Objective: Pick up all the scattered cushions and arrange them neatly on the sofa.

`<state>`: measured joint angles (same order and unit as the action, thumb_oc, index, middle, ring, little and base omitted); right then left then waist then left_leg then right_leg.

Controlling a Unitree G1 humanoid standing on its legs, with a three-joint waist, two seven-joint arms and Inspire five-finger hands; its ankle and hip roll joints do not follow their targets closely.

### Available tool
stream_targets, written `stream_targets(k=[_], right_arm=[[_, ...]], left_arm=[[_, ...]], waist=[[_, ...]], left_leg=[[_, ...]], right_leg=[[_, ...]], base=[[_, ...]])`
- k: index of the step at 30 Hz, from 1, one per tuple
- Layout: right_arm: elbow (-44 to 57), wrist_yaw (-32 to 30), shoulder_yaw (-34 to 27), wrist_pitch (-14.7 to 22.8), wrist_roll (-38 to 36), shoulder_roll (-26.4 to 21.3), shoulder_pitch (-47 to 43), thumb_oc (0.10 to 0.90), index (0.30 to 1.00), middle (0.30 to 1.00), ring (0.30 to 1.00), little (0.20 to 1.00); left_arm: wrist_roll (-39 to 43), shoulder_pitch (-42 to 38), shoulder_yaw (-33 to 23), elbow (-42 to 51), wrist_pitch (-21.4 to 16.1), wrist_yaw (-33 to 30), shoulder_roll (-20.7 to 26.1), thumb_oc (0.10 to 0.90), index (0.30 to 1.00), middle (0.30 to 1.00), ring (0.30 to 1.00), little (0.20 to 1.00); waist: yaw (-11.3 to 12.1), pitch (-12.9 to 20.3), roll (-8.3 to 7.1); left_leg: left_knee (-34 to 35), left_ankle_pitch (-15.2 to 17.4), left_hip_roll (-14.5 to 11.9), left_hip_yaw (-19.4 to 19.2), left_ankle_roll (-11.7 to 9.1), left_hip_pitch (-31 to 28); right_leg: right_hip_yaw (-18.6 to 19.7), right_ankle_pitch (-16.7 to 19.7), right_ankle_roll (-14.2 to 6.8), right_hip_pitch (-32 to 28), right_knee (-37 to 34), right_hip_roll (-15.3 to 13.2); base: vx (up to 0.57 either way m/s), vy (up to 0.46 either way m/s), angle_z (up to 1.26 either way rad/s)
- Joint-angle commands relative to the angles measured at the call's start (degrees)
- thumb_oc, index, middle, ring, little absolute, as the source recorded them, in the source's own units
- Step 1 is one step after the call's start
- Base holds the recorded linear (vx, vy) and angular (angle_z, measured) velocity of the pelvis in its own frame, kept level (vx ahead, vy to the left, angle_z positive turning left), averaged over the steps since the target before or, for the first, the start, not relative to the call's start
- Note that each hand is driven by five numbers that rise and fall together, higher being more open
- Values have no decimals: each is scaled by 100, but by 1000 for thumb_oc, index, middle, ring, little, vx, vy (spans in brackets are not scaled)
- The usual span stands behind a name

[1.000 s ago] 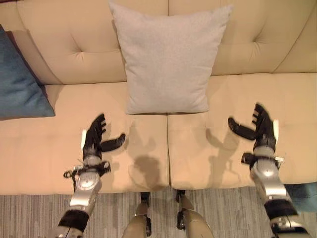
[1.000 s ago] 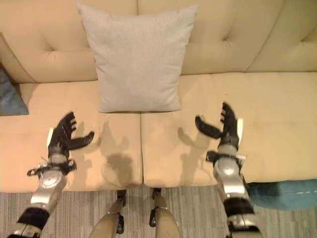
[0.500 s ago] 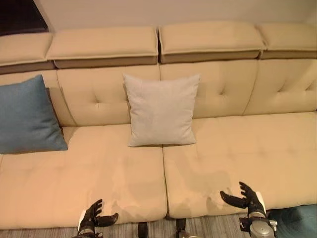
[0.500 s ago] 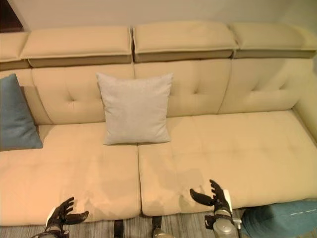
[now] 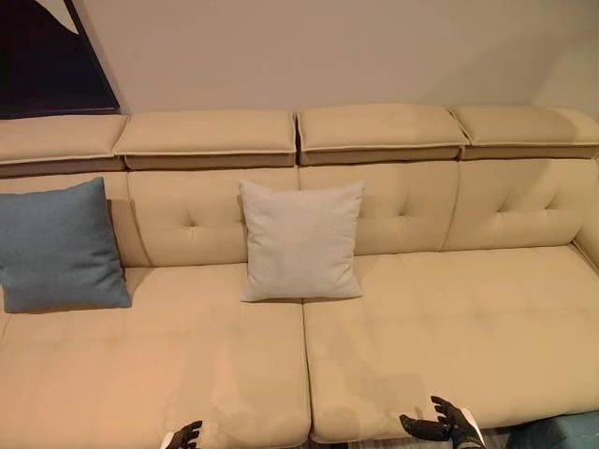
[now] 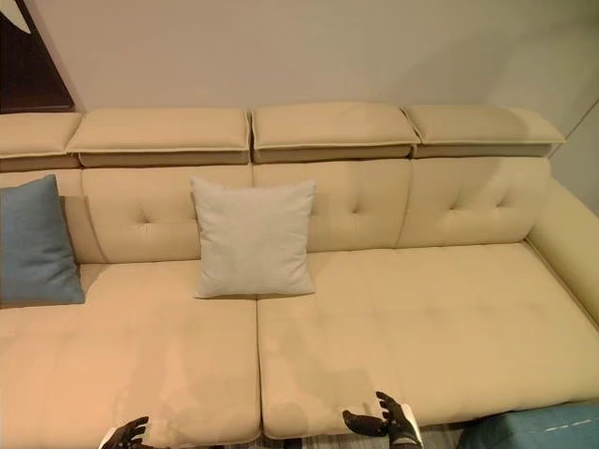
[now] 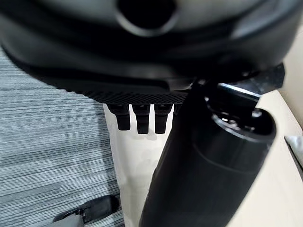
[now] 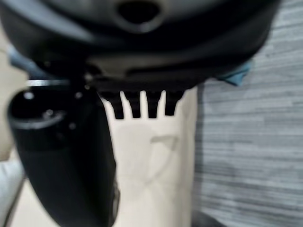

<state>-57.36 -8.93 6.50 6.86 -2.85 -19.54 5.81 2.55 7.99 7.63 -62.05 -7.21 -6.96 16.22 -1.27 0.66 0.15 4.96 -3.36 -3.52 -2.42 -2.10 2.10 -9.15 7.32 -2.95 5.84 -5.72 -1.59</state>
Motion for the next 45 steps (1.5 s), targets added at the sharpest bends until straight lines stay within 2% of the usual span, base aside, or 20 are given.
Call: stream_targets(k=[1, 2, 4, 5, 6, 10, 11, 13, 16, 17, 18, 21, 22, 23, 24, 31, 38, 45], right_arm=[[-150, -161, 82, 207, 104, -79, -599, 800, 900, 900, 900, 900], [-226, -181, 101, 179, 127, -95, -699, 800, 900, 900, 900, 900], [-388, -150, 108, 109, 134, -78, -739, 800, 900, 900, 900, 900], [-593, -138, 65, 79, 132, -60, -734, 800, 900, 900, 900, 900], [-764, -133, 51, 19, 153, -28, -773, 800, 900, 900, 900, 900], [-922, -177, 145, -72, 310, 36, -838, 800, 900, 900, 900, 900], [-972, -192, 213, -131, 489, 47, -864, 800, 900, 900, 900, 900], [-988, -209, 245, -171, 581, 64, -927, 800, 900, 900, 900, 900], [-1043, -213, 279, -168, 592, 36, -939, 800, 900, 900, 900, 900], [-1044, -213, 279, -168, 592, 38, -941, 800, 900, 900, 900, 900], [-1089, -201, 253, -154, 573, 47, -913, 800, 900, 900, 900, 900], [-1157, -188, 248, -139, 553, 66, -892, 800, 900, 900, 900, 900], [-1168, -176, 248, -151, 569, 100, -885, 800, 900, 900, 900, 900], [-1168, -176, 248, -151, 569, 100, -885, 800, 900, 900, 900, 900], [-1200, -187, 257, -165, 556, 119, -872, 800, 900, 900, 900, 900], [-1138, -226, 210, -150, 313, 103, -857, 800, 900, 900, 900, 900], [-1285, -229, 214, -165, 258, 161, -781, 800, 900, 900, 900, 900], [-1450, -242, 237, -185, 254, 193, -746, 800, 900, 900, 900, 900]], left_arm=[[-67, -519, -104, -188, -192, -117, 171, 800, 900, 900, 900, 900], [-26, -584, -100, -224, -182, -108, 102, 800, 900, 900, 900, 900], [4, -626, -81, -254, -167, -96, 18, 800, 900, 900, 900, 900], [35, -649, -15, -222, -160, -86, -7, 800, 900, 900, 900, 900], [45, -716, 21, -220, -140, -76, -11, 800, 900, 900, 900, 900], [50, -833, 86, -200, -136, -117, 9, 800, 900, 900, 900, 900], [26, -866, 69, -290, -131, -112, 27, 800, 900, 900, 900, 900], [-12, -882, 5, -438, -95, -112, 88, 800, 900, 900, 900, 900], [-111, -885, -7, -558, -48, -113, 216, 800, 900, 900, 900, 900], [-111, -886, -7, -558, -47, -113, 218, 800, 900, 900, 900, 900], [-115, -851, -69, -598, -18, -112, 255, 800, 900, 900, 900, 900], [-123, -809, -111, -660, -1, -104, 279, 800, 900, 900, 900, 900], [-137, -755, -121, -694, 5, -103, 270, 800, 900, 900, 900, 900], [-137, -755, -121, -694, 5, -103, 271, 800, 900, 900, 900, 900], [-132, -697, -147, -725, 14, -101, 223, 800, 900, 900, 900, 900], [-199, -735, -25, -776, 70, -119, 118, 800, 900, 900, 900, 900], [-251, -856, 177, -667, 92, -90, 39, 800, 900, 900, 900, 900], [-345, -909, 318, -761, 135, -62, -25, 800, 900, 900, 900, 900]], waist=[[129, -398, -380], [125, -431, -428], [77, -400, -412], [-19, -338, -347], [-65, -317, -356], [-42, -382, -417], [8, -437, -466], [72, -574, -507], [182, -745, -441], [174, -731, -450], [224, -657, -405], [301, -546, -394], [445, -455, -469], [446, -456, -469], [526, -300, -539], [368, -212, -500], [259, -239, -458], [198, -407, -460]], left_leg=[[-1000, 725, 191, 165, -212, 298], [-1301, 992, 278, 397, -196, 303], [-1511, 1114, 276, 650, -193, 116], [-1207, 1189, 244, 697, -199, -166], [-1029, 1250, 300, 633, -163, -262], [-799, 1256, 534, 681, -9, -319], [-746, 1240, 659, 698, 79, -295], [-755, 1186, 729, 617, 191, -278], [-834, 1055, 723, 501, 336, -202], [-830, 1039, 733, 506, 338, -181], [-770, 954, 702, 480, 387, -131], [-728, 883, 687, 407, 419, -37], [-717, 845, 724, 257, 405, 75], [-716, 845, 724, 257, 405, 72], [-641, 799, 736, 190, 365, 102], [-448, 685, 621, 178, 258, -31], [-386, 602, 565, 235, 172, -93], [-1020, 720, 504, 153, 42, 145]], right_leg=[[80, -524, -422, -281, 72, -239], [116, -451, -416, -188, 72, -287], [184, -342, -413, -97, 72, -284], [215, -231, -439, -34, 72, -303], [239, -89, -488, 38, 72, -384], [332, 156, -639, 330, 162, -573], [336, 190, -707, 463, 252, -670], [285, 172, -754, 672, 673, -769], [-34, -282, -594, 526, 1547, -777], [-36, -273, -596, 544, 1543, -788], [-80, -517, -512, 387, 1891, -705], [-112, -747, -486, 168, 2085, -619], [-192, -788, -500, -171, 1774, -606], [-191, -788, -500, -173, 1773, -605], [-213, -881, -515, -409, 1342, -557], [74, -844, -434, -562, 717, -289], [120, -776, -376, -697, 464, -191], [144, -677, -309, -748, 351, -181]], base=[[-316, 30, 6], [-228, 96, -5], [-140, 190, -58], [-107, 324, -40], [-129, 359, 13], [-180, 255, -27], [-221, 245, -35], [-315, 243, -34], [-255, 139, -63], [-172, 75, -37], [-105, 42, -18], [-131, 16, -9], [-126, -24, -32], [-91, -68, -48], [-3, -76, -65], [-25, -80, -19], [-40, -68, 6], [-60, -41, 2]])
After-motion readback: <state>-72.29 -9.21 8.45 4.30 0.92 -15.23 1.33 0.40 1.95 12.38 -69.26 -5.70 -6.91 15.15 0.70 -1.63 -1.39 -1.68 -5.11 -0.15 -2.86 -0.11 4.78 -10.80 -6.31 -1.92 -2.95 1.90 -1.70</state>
